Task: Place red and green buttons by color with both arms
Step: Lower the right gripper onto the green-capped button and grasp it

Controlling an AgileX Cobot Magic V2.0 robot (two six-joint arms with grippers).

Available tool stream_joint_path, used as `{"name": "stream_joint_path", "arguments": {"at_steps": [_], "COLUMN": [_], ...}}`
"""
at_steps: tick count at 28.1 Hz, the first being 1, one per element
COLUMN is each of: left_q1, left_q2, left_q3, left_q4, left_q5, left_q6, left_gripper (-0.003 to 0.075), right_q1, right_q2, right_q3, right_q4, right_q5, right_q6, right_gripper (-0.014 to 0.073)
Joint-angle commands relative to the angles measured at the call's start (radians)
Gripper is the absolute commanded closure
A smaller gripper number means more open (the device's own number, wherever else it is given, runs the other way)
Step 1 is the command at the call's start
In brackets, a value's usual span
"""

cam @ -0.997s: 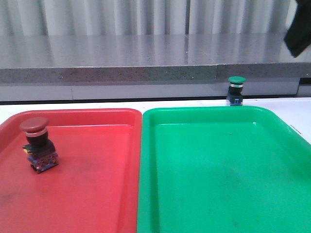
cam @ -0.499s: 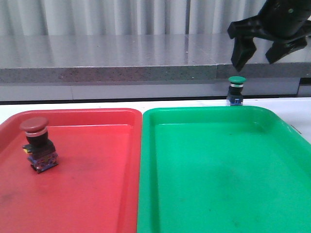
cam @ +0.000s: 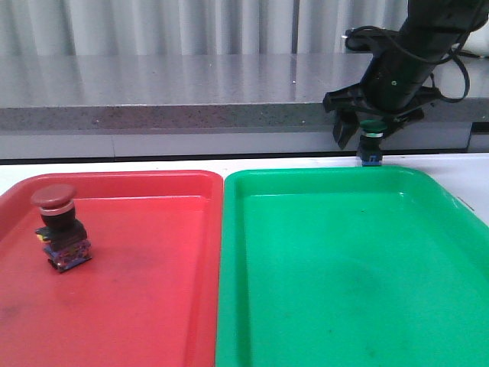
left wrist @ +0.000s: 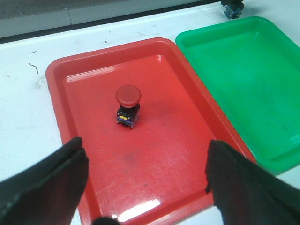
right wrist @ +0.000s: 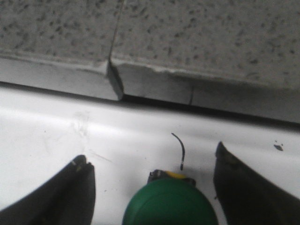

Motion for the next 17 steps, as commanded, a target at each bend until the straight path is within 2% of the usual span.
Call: {"name": "stream_joint_path", "arguments": {"at_steps": [1,3,4,10,17], "left_q1": [-0.007,-0.007,-0.007,-0.007,-0.007], "left_q2": [0.007,0.007,0.007,0.007,0.007], "left_q3": [-0.025,-0.025,-0.025,-0.025,-0.025], "left_q4": [-0.006,-0.006,-0.006,-0.006,-0.006], "left_q5": [-0.064,-0.064,-0.064,-0.064,-0.064], "left_q6": [-0.008,-0.008,-0.008,-0.008,-0.008], "left_gripper": [0.0209,0.0209,0.0209,0.0209,0.0209], "right_q1": [-0.003,-0.003,-0.003,-0.003,0.033], "right_q2": [-0.056,-0.056,-0.056,-0.115,-0.301], "right_q3": [-0.040,-0.040,-0.040,-0.040,0.029], "right_q4": [-0.003,-0.003,-0.003,-0.006,0.012], "right_q5": [-0.063,-0.072,-0.073,-0.034,0.075], "right_q6": [-0.012,-0.012,-0.012,-0.012,-0.012], "right_gripper": [0.0200,0.0286,0.0301,0.0302,0.0302]}}
